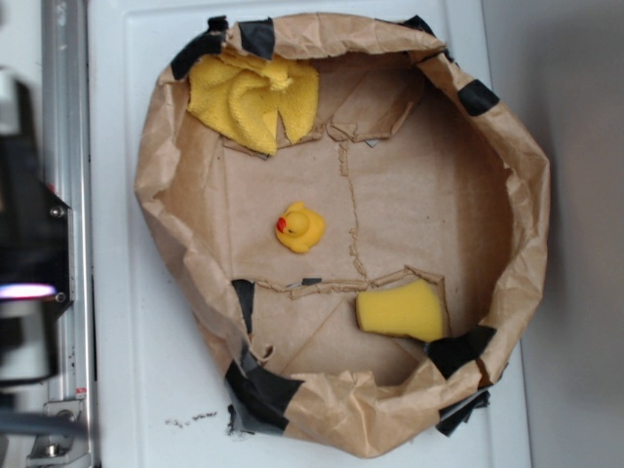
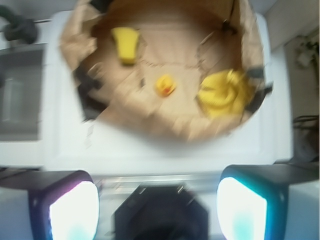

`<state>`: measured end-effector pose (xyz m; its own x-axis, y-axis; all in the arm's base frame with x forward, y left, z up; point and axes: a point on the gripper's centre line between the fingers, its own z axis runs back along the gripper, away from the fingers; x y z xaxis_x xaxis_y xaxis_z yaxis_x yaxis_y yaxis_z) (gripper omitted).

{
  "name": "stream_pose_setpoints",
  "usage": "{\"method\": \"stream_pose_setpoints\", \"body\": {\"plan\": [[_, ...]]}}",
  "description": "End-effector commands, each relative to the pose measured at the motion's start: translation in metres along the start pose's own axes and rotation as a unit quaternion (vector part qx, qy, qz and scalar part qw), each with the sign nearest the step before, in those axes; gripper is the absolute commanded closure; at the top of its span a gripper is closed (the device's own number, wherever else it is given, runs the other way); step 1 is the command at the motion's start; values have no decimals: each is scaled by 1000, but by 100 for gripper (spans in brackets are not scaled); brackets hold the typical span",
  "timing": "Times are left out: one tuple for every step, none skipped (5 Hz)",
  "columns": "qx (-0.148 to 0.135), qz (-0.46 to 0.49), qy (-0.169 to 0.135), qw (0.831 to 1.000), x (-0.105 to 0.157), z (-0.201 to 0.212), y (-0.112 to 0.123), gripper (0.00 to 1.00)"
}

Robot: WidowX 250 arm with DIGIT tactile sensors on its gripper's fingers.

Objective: Grab the yellow cloth.

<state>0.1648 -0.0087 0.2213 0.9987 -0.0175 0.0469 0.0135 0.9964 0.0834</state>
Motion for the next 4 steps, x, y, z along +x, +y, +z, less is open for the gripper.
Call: {"method": "stream_pose_setpoints", "body": {"plan": [[64,-95,22,993,60,-42,19,0],[85,-99,61,990,72,-78,38,0],[123,-124,90,981,82,-111,45,0],[176,-168,119,963,78,-142,47,0]]}}
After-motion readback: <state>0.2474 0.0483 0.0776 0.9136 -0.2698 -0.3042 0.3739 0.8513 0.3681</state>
